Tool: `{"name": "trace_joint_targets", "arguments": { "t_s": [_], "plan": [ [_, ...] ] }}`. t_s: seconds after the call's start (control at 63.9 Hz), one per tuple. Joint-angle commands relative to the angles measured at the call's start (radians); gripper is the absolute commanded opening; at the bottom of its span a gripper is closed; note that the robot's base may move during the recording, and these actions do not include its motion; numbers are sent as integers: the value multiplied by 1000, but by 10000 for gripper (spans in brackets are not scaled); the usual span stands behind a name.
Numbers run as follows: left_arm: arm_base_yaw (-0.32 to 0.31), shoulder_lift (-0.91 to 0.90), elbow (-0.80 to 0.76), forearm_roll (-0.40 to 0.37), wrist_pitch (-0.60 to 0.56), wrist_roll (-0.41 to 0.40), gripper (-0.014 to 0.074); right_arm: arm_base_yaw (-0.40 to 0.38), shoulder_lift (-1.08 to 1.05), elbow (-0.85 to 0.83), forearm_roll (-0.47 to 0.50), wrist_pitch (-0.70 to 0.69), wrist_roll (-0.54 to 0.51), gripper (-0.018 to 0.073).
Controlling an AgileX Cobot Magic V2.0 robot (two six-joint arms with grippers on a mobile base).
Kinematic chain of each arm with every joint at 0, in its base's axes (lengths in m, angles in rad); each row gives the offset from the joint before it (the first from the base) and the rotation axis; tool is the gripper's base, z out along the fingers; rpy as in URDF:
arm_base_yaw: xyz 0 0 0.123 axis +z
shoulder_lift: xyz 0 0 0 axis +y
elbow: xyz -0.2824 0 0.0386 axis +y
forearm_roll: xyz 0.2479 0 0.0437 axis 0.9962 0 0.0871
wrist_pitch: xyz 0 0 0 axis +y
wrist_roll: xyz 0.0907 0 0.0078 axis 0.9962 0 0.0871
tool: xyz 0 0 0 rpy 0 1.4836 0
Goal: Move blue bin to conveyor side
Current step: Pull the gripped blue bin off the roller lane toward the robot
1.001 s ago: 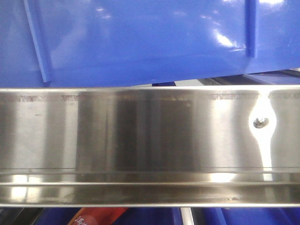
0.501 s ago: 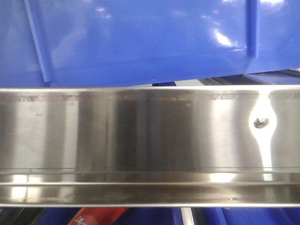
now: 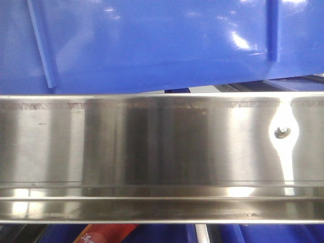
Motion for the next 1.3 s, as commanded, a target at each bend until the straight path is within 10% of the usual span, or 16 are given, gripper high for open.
{"name": "trace_joint_targets", "arguments": {
  "t_s": [0.0, 1.283],
  "plan": [
    [-7, -13, -53, -39, -16, -9, -18, -5, -39, 3, 1, 10, -11, -81],
    [-10, -482, -54, -35, 151, -3, -18, -5, -577, 166, 7, 10, 64, -81]
  ]
}}
